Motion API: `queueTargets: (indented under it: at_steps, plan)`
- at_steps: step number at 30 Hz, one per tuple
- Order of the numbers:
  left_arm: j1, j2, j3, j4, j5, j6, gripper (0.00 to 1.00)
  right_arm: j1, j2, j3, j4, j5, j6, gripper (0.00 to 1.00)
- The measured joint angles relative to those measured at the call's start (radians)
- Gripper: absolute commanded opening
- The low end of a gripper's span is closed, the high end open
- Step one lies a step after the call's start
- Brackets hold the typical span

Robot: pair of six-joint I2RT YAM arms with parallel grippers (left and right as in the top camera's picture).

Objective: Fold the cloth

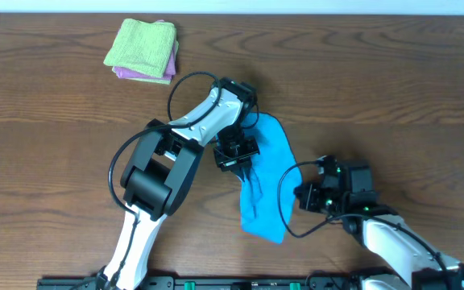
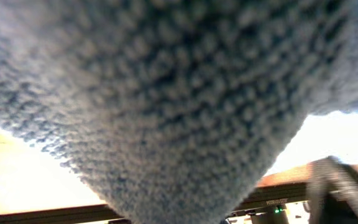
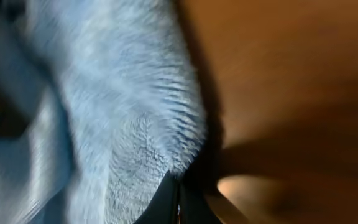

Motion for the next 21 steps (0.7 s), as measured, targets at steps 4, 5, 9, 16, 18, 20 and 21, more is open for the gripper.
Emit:
queueTargets:
  at_steps: [4, 5, 9, 16, 18, 20, 21]
  plan:
    - [0.0, 0.0, 0.0, 0.005, 0.002, 0.0, 0.06, -0.074, 0.002, 0.066, -0.01, 0.066, -0.05, 0.01]
    - [0.0, 0.0, 0.0, 0.008, 0.003, 0.0, 0.06, -0.089, 0.003, 0.09, -0.014, 0.071, -0.064, 0.01]
    - [-0.001, 0.0, 0.0, 0.046, 0.024, -0.002, 0.07, -0.113, 0.004, 0.176, -0.033, 0.075, -0.113, 0.01]
    - [0.0, 0.0, 0.0, 0.042, 0.022, -0.002, 0.35, -0.129, 0.004, 0.192, -0.064, 0.237, -0.149, 0.01]
    - [0.0, 0.0, 0.0, 0.032, 0.021, -0.002, 0.53, -0.133, 0.004, 0.193, -0.087, 0.27, -0.154, 0.01]
    - [0.0, 0.0, 0.0, 0.021, 0.02, -0.002, 0.51, -0.134, 0.004, 0.193, -0.108, 0.288, -0.159, 0.02]
    - [0.0, 0.0, 0.0, 0.015, 0.021, -0.002, 0.51, -0.136, 0.004, 0.193, -0.115, 0.294, -0.163, 0.01]
